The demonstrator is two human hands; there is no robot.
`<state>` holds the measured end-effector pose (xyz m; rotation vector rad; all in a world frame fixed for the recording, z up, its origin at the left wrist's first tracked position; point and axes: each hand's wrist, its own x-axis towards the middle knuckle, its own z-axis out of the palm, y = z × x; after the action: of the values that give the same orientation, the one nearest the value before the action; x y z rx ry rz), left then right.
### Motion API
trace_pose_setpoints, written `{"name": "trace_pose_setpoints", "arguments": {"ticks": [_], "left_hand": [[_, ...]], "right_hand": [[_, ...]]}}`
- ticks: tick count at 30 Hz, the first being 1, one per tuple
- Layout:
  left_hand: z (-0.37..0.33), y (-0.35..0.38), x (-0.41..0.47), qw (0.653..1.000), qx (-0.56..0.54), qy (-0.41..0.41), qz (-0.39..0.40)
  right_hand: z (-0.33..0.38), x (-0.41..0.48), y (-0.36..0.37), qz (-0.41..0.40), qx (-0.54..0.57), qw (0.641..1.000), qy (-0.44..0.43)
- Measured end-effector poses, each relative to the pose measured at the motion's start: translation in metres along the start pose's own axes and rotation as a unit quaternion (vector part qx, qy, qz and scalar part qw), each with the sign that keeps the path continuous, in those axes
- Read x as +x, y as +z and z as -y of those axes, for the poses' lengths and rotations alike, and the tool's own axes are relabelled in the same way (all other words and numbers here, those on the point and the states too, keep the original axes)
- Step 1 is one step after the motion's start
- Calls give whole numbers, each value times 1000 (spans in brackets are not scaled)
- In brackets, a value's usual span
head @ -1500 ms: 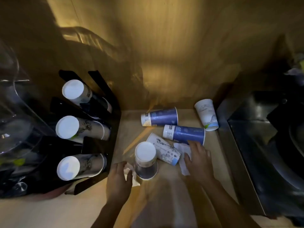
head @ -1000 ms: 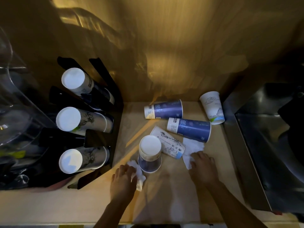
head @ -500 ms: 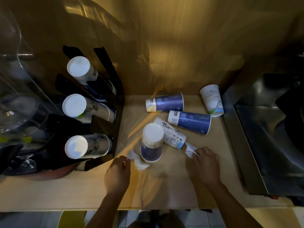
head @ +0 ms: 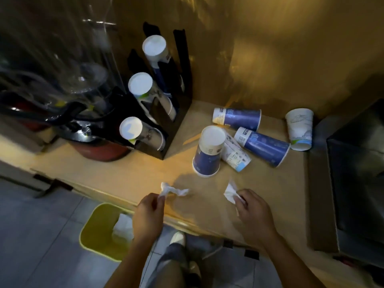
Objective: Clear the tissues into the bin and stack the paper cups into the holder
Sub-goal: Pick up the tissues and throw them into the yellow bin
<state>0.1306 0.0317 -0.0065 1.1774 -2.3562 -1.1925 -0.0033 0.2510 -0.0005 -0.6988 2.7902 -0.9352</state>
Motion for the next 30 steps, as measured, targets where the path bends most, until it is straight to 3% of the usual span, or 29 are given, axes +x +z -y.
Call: {"name": "trace_pose_setpoints", "arguments": {"ticks": [10,21,26,30], "left_hand": [[46,-39,-40,988,-86,-82,-102],[120,-95,-45,926,-208,-235,-211],[165,-116,-40,898,-229,-305,-219],[203,-124,-26,859,-291,-375,-190]], "right_hand": [[51,-11,35,93,12,987,-132],[161,-7,108,180,23,934,-306],[203,-14,164,230,33,919,-318],[213,-21,220,300,7,919,-254]]}}
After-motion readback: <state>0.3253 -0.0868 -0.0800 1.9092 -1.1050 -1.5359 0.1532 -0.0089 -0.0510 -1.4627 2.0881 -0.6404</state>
